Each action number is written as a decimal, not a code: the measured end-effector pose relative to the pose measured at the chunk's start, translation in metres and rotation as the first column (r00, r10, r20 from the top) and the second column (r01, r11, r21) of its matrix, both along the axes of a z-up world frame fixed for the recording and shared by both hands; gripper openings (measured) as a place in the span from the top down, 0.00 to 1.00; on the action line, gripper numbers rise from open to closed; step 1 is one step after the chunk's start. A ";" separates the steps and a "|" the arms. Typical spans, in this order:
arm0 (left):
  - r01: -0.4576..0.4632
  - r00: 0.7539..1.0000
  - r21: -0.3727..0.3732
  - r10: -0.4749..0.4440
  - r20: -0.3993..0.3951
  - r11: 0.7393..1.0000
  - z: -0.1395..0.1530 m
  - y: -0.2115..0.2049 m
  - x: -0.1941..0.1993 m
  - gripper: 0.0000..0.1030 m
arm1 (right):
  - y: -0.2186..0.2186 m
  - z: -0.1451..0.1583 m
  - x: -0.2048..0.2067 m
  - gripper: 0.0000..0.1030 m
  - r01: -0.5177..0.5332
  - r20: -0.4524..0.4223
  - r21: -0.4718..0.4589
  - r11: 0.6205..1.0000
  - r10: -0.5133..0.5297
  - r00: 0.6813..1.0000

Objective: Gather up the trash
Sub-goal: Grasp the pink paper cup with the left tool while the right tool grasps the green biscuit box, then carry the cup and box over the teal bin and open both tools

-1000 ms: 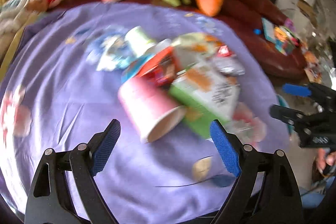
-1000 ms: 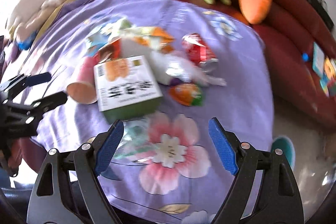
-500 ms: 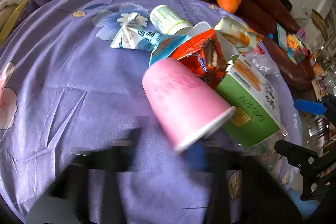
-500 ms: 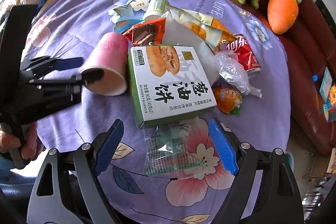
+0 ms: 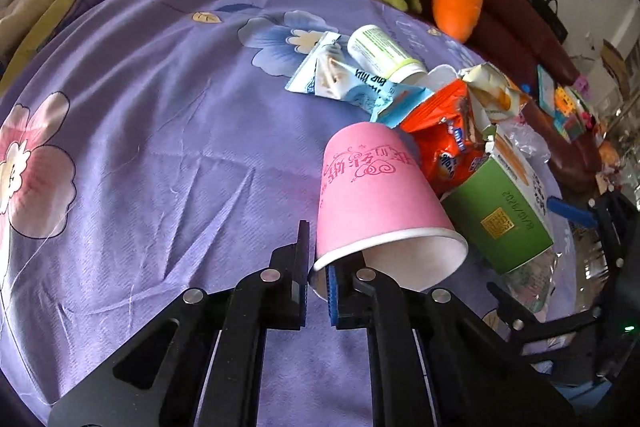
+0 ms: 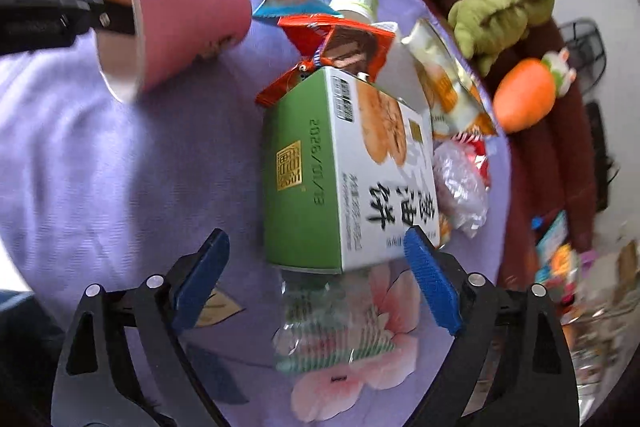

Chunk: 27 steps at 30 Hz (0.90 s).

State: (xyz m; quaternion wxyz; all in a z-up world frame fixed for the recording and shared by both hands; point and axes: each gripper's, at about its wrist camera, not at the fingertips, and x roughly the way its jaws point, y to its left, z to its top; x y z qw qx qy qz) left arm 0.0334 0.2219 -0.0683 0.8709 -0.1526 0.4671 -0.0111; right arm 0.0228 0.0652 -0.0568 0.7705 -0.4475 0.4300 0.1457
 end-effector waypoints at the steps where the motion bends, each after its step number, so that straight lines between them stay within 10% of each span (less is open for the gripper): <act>1: 0.000 1.000 0.002 0.000 -0.001 1.000 -0.001 0.000 0.000 0.90 | 0.000 -0.002 0.002 0.16 0.001 0.014 -0.011 1.000 -0.001 1.000; 9: 0.023 0.999 0.030 -0.022 -0.023 0.999 -0.008 -0.011 0.007 0.86 | -0.031 0.023 0.034 0.30 0.090 0.013 0.163 0.983 -0.094 0.996; 14: 0.034 0.999 0.047 -0.034 0.000 0.998 -0.004 -0.024 0.011 0.88 | -0.093 0.067 0.071 0.37 0.304 -0.182 0.447 0.841 -0.247 0.952; 21: 0.111 0.993 0.059 -0.113 0.031 0.992 0.017 -0.054 0.013 0.96 | -0.158 0.076 0.088 0.39 0.474 -0.363 0.591 0.653 -0.311 0.879; 27: 0.130 0.989 0.063 -0.134 0.068 0.990 0.043 -0.071 0.011 0.96 | -0.172 0.081 0.083 0.39 0.469 -0.356 0.618 0.631 -0.308 0.882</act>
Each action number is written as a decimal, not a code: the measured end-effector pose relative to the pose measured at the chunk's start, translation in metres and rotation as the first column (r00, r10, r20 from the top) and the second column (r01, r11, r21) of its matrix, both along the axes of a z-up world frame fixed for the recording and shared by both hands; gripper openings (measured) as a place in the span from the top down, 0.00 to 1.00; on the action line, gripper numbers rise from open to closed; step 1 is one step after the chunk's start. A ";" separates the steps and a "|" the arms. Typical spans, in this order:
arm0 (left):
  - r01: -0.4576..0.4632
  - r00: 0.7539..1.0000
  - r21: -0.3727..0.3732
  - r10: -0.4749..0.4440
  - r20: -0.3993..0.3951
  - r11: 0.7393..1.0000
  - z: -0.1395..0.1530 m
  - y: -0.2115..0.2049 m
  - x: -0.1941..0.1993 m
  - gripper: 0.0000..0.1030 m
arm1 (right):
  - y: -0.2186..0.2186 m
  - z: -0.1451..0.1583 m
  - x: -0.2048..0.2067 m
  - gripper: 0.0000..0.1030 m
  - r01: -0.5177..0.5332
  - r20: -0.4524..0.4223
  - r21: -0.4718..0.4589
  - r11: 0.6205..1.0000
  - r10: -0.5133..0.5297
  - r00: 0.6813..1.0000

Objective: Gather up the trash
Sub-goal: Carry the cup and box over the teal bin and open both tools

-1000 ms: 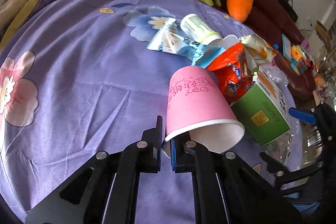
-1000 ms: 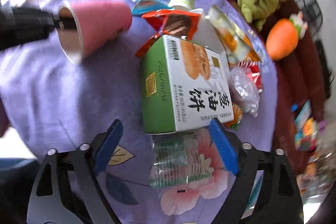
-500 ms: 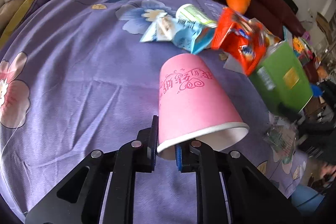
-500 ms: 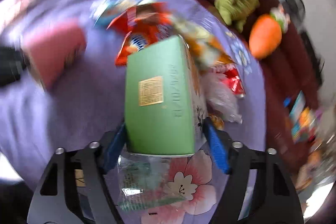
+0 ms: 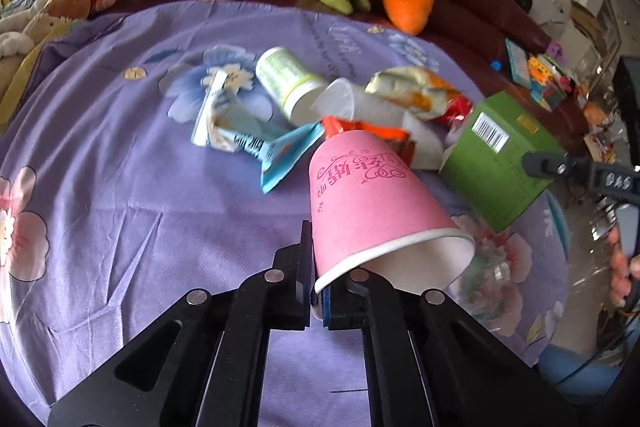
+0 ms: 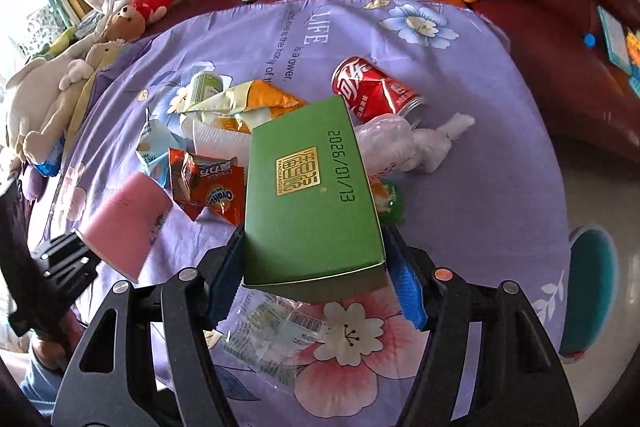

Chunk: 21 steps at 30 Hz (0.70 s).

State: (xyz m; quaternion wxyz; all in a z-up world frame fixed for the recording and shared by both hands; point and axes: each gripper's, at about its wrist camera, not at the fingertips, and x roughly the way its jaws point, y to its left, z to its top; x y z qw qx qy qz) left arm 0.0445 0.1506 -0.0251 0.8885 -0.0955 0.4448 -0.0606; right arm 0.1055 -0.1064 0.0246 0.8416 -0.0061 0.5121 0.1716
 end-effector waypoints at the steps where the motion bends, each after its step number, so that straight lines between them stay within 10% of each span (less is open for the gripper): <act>1: 0.004 1.000 -0.005 -0.004 0.004 1.000 0.004 -0.002 0.000 0.96 | -0.005 0.001 0.001 0.39 0.003 0.003 0.006 1.000 -0.003 1.000; 12: 0.157 0.986 0.011 -0.158 0.051 0.987 0.048 -0.089 0.021 0.96 | -0.105 0.033 -0.009 0.39 0.162 0.075 0.158 0.974 -0.175 0.982; 21: 0.364 0.929 0.062 -0.368 0.051 0.929 0.065 -0.227 0.053 0.96 | -0.257 0.040 -0.036 0.39 0.415 0.118 0.249 0.875 -0.453 0.884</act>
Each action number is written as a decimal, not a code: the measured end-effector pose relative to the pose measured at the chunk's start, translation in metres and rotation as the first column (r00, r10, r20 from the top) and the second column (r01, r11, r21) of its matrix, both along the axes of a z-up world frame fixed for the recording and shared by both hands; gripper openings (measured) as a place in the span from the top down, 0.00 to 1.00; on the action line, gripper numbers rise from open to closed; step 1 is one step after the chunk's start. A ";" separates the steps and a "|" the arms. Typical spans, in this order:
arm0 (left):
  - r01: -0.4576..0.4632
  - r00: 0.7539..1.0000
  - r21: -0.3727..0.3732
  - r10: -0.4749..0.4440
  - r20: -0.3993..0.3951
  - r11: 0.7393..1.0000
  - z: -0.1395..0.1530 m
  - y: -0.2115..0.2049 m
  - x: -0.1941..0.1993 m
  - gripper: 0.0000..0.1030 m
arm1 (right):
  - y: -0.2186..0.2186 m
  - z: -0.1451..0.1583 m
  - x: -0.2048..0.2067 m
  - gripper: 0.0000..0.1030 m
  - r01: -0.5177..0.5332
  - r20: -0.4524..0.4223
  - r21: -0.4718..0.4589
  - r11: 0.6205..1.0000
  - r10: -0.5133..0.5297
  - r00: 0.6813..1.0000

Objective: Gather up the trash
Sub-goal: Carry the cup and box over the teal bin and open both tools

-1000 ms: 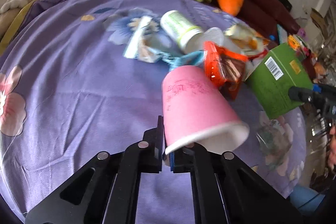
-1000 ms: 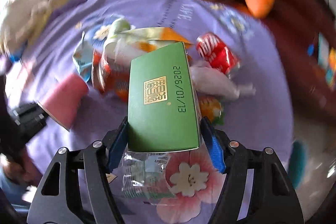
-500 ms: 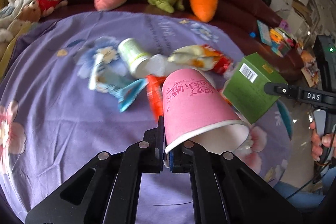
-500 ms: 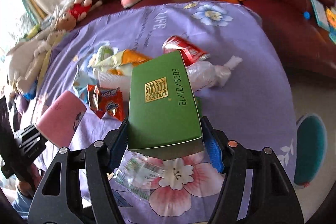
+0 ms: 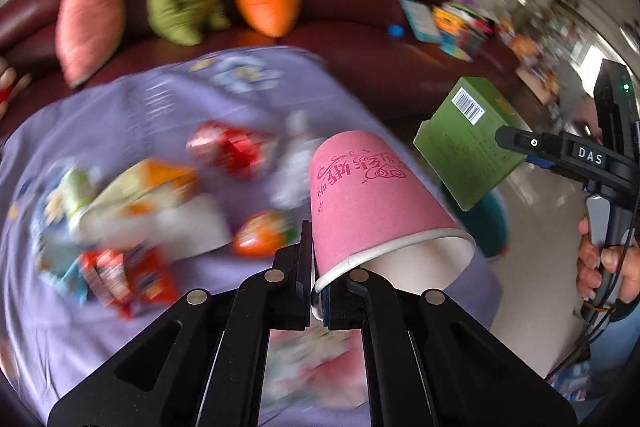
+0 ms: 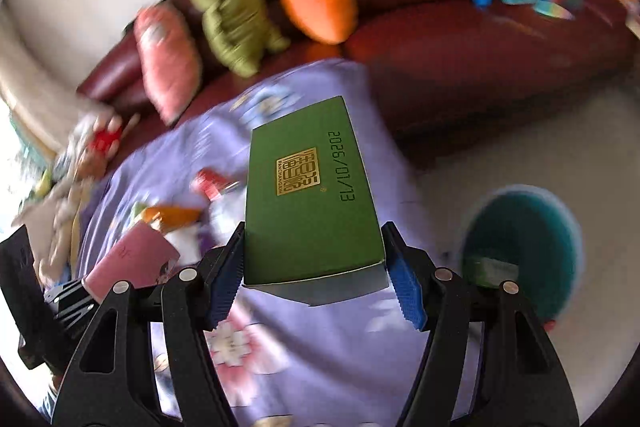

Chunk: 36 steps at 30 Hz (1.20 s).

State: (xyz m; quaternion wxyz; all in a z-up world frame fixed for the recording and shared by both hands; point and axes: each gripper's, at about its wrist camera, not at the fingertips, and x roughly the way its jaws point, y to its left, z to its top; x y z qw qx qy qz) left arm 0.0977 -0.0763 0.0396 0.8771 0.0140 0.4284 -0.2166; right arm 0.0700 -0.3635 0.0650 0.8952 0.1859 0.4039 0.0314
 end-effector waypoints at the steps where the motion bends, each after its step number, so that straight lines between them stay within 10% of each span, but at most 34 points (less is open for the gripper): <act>1: 0.025 1.000 0.007 -0.025 0.001 1.000 0.000 -0.017 0.003 0.96 | -0.015 -0.002 -0.004 0.39 0.032 0.002 0.005 0.999 -0.032 1.000; 14: 0.270 0.960 0.088 -0.261 -0.105 0.959 -0.048 -0.209 0.034 0.96 | -0.163 -0.073 -0.036 0.38 0.305 -0.114 -0.002 0.952 -0.303 0.946; 36: 0.385 0.913 0.160 -0.350 -0.208 0.909 -0.108 -0.309 0.047 0.93 | -0.199 -0.106 -0.048 0.28 0.381 -0.165 -0.014 0.924 -0.378 0.911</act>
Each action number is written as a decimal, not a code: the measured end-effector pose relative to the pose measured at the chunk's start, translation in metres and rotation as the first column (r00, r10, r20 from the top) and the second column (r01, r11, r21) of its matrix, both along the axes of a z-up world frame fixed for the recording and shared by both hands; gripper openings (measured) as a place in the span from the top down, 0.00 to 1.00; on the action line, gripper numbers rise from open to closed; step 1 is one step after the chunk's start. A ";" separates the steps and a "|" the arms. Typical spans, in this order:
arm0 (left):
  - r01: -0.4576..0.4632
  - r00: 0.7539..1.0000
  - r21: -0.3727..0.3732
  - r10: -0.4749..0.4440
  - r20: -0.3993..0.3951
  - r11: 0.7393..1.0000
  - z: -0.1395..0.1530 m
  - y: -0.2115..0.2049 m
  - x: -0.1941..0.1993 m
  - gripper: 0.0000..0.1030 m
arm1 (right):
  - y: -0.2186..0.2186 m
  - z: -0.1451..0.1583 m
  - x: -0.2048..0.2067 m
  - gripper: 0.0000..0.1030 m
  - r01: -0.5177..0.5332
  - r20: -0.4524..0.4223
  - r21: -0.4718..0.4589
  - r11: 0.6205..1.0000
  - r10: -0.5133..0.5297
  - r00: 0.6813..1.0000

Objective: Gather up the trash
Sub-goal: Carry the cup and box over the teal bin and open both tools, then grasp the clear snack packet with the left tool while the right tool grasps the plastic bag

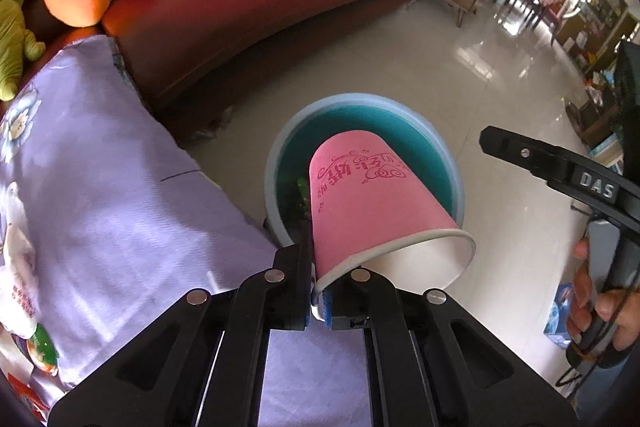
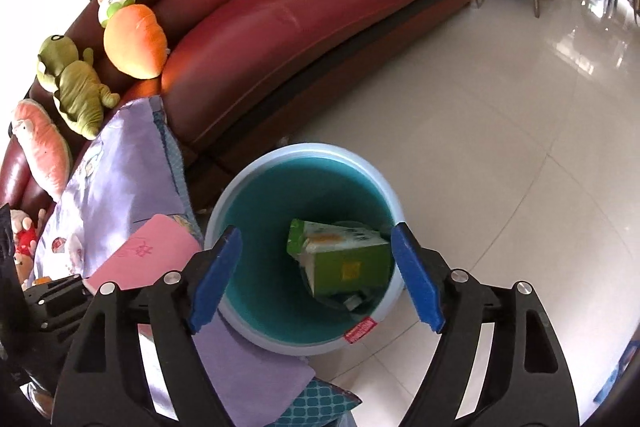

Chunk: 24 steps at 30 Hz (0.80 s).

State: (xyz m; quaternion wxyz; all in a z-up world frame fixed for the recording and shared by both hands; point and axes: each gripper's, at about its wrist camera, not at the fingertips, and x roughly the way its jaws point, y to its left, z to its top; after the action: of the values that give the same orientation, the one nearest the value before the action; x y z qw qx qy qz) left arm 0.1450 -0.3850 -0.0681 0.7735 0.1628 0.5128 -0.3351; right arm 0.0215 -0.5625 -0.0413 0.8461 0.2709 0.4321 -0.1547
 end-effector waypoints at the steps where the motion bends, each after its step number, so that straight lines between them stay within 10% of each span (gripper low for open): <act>1: 0.001 1.000 0.005 -0.001 -0.006 1.000 -0.002 -0.002 0.001 0.88 | -0.001 0.000 -0.001 0.28 0.004 -0.003 -0.001 1.000 -0.004 1.000; 6: -0.005 0.999 0.013 0.005 0.041 1.000 -0.002 0.003 -0.004 0.43 | 0.001 0.001 -0.003 0.27 0.000 -0.011 -0.009 1.000 0.000 1.000; 24: -0.152 0.987 -0.076 0.156 0.042 0.985 0.027 0.091 -0.007 0.28 | 0.058 0.029 0.014 0.27 -0.128 -0.027 -0.103 0.986 0.126 0.992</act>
State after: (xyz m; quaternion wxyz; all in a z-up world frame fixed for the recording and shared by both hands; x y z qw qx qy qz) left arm 0.1383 -0.2936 -0.0407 0.8146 0.1024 0.4926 -0.2886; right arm 0.0360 -0.5048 -0.0122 0.8628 0.1968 0.4483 -0.1257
